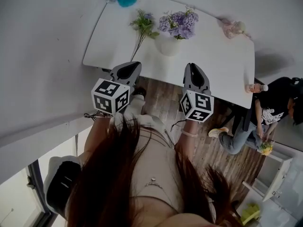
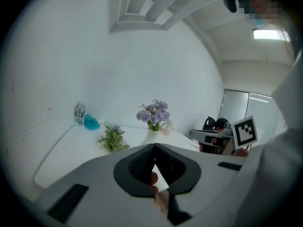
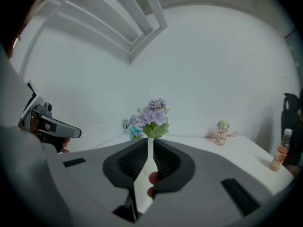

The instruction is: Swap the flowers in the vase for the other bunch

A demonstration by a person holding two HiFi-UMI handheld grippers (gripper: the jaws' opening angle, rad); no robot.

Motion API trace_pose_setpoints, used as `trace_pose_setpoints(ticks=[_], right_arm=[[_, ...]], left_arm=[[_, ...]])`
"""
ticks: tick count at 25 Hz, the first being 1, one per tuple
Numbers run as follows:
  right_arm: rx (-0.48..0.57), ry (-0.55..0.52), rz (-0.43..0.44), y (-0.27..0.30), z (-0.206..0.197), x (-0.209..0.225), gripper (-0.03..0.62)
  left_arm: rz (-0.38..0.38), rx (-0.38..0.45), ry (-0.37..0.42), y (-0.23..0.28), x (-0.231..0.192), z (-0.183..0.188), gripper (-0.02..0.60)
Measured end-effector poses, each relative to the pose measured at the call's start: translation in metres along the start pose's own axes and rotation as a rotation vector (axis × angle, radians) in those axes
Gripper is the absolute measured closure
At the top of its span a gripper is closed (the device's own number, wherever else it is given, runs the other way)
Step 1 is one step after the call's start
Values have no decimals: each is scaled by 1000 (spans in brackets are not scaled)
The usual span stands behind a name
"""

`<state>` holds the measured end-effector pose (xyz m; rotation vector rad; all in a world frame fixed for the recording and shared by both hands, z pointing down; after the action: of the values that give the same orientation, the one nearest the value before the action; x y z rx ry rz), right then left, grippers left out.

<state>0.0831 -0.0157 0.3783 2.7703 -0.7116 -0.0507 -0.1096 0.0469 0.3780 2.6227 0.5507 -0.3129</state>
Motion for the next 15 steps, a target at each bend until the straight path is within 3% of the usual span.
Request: trace_pose_setpoints(ticks=[15], right_arm=[[87, 13, -3, -80, -1, -21, 554]], left_arm=[[-21, 48, 40, -52, 57, -17, 577]])
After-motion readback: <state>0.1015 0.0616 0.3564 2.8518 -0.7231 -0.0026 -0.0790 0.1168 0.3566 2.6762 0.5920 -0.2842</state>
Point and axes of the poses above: the fingertips, and each gripper's own axes: y forward along the fingers, x to its right, z out of its top, the point moved 2 cm from there along -y, backward along the fingers, and after that the axes turned 1 degree about -x, right-handed, at the moved point
